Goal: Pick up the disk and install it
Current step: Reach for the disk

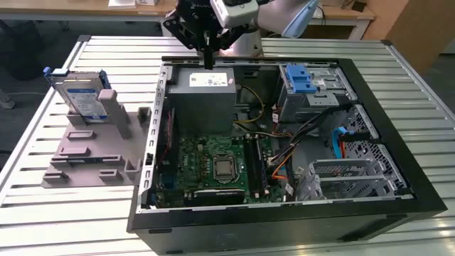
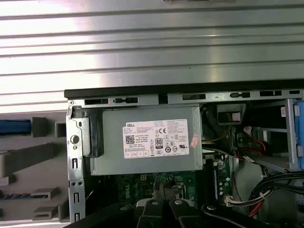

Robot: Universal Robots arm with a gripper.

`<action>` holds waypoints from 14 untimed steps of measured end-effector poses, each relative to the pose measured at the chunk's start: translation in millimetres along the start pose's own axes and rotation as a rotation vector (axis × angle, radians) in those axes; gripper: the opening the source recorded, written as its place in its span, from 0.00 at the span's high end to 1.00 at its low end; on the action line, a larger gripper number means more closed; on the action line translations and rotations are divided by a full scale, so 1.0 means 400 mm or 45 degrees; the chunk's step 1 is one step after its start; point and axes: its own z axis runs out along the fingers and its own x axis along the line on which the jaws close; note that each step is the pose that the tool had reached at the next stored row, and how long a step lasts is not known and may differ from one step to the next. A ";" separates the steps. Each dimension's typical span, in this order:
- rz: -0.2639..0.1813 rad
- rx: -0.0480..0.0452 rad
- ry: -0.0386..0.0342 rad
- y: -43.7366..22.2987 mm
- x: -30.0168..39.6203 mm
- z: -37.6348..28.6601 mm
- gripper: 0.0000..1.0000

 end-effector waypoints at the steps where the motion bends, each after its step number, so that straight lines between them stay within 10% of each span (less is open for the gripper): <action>1: 0.000 0.000 0.0000 0.000 0.000 0.000 0.89; 14: 0.000 0.000 0.0000 -0.001 0.011 0.000 0.89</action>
